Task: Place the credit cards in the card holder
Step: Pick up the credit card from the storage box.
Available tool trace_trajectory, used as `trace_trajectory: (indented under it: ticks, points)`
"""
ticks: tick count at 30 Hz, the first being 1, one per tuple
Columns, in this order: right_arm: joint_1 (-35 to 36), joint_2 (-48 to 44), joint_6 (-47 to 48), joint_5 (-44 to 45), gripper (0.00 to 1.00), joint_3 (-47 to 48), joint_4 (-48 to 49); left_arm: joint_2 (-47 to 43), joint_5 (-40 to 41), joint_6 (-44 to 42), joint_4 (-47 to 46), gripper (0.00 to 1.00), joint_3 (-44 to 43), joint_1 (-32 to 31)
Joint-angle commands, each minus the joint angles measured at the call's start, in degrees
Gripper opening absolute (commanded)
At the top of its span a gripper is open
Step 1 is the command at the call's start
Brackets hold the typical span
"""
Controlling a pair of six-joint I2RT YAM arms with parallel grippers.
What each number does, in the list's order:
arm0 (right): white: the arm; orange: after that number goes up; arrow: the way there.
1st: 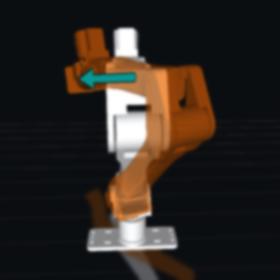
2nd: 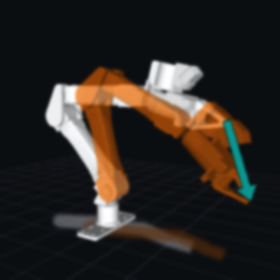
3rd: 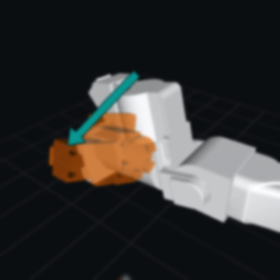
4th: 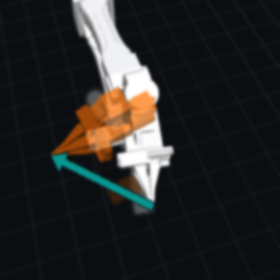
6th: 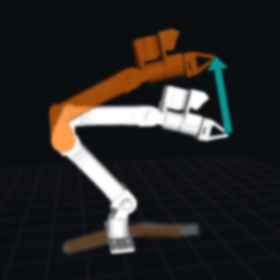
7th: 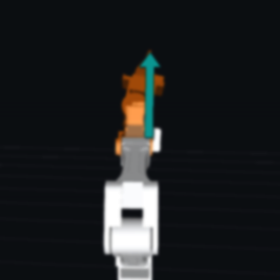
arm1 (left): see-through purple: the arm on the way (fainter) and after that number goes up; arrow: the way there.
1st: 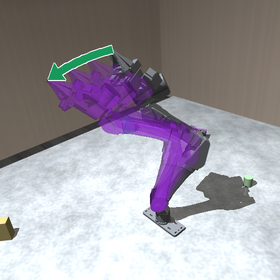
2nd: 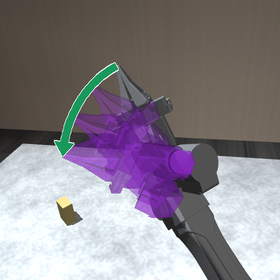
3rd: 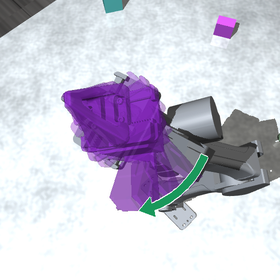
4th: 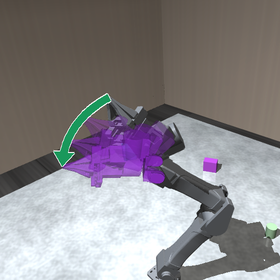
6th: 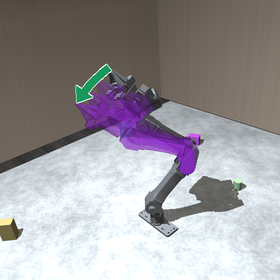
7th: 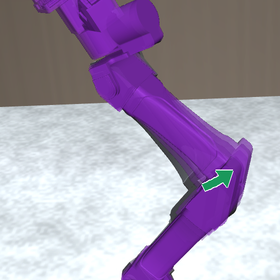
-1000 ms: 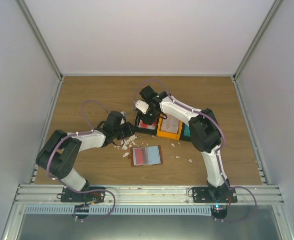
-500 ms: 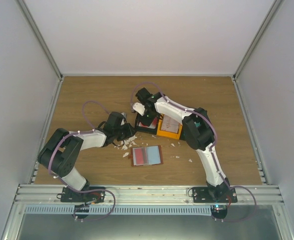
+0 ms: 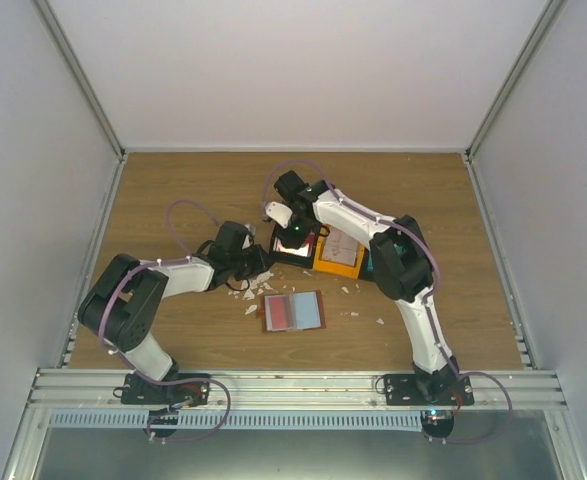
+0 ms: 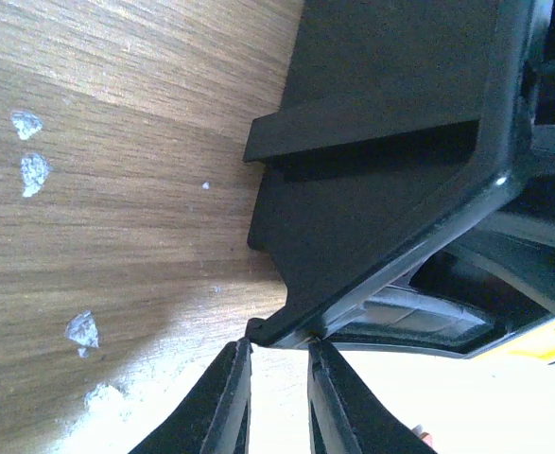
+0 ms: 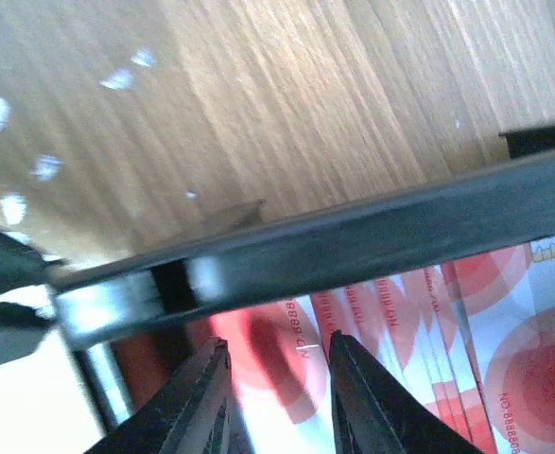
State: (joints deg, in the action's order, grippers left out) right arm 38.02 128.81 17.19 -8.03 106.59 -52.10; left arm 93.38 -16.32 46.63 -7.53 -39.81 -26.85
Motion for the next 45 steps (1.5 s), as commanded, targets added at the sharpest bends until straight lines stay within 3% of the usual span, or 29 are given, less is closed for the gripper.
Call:
trace_trajectory:
  ticks: [1,14,27,36,45]
  points:
    - [1.00,-4.41,0.27,-6.47,0.29,-0.77,-2.93,1.44,1.57,-1.39,-1.79,0.20,-1.70,0.43]
    - [1.97,-6.74,0.04,-7.86,0.24,-4.96,-3.10,0.72,2.37,-1.28,-1.20,0.19,-1.31,0.48]
    - [2.12,-5.25,-1.17,-4.29,0.28,-5.41,-0.70,-2.25,3.55,-1.59,0.21,0.19,-0.23,0.48]
    - [2.67,-8.49,-1.89,-3.58,0.06,-5.59,-0.14,-3.11,3.60,-1.91,0.59,0.19,-0.04,0.48]
    - [2.52,-12.02,-5.68,4.22,0.01,-6.24,3.89,-4.64,3.09,-2.06,0.08,0.21,0.02,0.52]
